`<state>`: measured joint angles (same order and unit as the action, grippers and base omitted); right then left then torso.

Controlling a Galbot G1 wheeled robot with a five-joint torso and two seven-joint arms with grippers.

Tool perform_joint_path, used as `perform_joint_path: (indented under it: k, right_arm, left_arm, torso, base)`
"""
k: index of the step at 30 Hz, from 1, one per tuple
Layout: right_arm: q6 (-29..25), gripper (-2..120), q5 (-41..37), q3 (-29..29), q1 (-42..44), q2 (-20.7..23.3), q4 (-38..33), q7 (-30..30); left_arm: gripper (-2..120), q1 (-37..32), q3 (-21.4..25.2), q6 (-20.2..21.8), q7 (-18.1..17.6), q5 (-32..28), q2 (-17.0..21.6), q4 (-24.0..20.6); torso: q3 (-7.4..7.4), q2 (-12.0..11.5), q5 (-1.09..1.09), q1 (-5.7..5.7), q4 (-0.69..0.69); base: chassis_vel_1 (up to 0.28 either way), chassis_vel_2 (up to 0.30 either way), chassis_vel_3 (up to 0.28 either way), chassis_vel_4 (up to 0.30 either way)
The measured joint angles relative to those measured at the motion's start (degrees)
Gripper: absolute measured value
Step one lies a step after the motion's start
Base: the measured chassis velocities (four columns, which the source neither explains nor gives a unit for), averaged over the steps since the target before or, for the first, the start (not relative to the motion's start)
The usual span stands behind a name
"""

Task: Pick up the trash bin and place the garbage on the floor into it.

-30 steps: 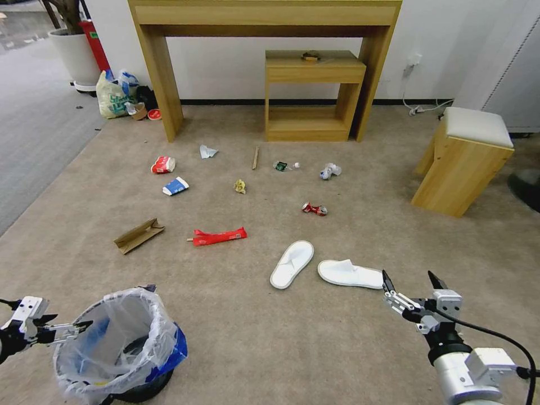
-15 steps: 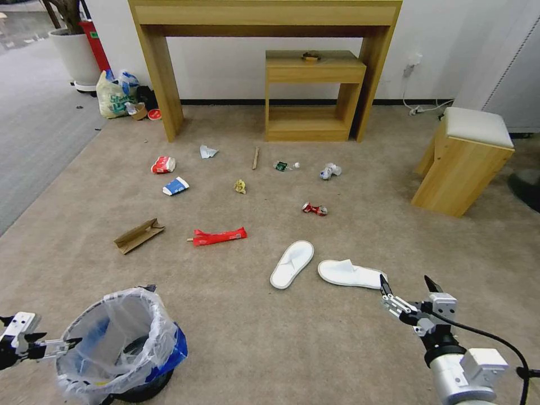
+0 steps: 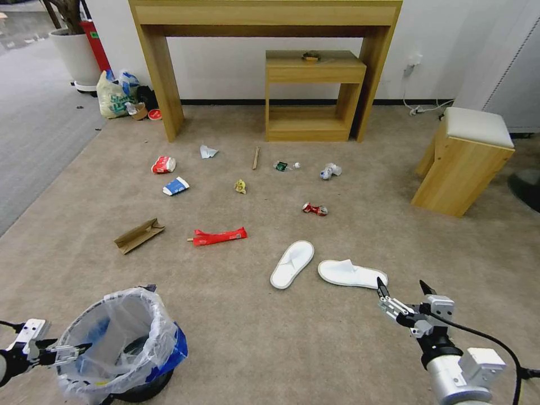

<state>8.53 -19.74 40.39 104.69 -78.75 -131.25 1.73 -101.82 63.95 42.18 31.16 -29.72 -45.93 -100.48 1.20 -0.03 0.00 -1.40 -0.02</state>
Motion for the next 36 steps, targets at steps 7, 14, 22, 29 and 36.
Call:
perform_joint_path:
  k: [7, 14, 22, 29, 36]
  right_arm:
    - [-0.1, 100, -0.3, 0.0, 0.0, 0.1, 0.1, 0.4]
    - [-0.1, 100, -0.4, 0.0, 0.0, 0.1, 0.0, 0.6]
    - [0.0, 100, -0.4, -0.2, -0.4, 0.1, -0.2, 0.9]
    - [0.0, 100, 0.1, -0.4, -0.6, -0.1, 0.2, 1.0]
    - [0.0, 100, 0.1, -0.2, -0.7, 0.0, 0.5, 1.0]
  left_arm:
    - [77, 1.2, -1.0, 0.0, 0.1, 0.0, -0.4, 0.5]
    - [46, 3.2, -2.6, -0.1, 0.2, 0.5, -0.6, 2.3]
    - [18, 4.1, -2.9, -0.3, 0.5, 0.6, -0.3, 3.4]
    - [0, 4.3, -3.0, -0.2, 0.8, 0.2, -0.2, 3.5]
    - [0, 3.8, -2.7, -0.1, 0.6, -0.8, -0.3, 2.8]
  torso:
    - [0.0, 0.0, 0.0, 0.0, 0.0]
    - [0.0, 0.0, 0.04, 0.0, 0.0]
    - [0.0, 0.0, 0.03, 0.0, 0.0]
    - [0.0, 0.0, -0.02, 0.01, -0.02]
    - [0.01, 0.0, -0.03, 0.0, -0.01]
  base:
    - [0.0, 0.0, 0.0, 0.0]
    - [0.0, 0.0, 0.0, 0.0]
    - [0.0, 0.0, 0.0, 0.0]
    - [0.0, 0.0, 0.0, 0.0]
    - [0.0, 0.0, 0.0, 0.0]
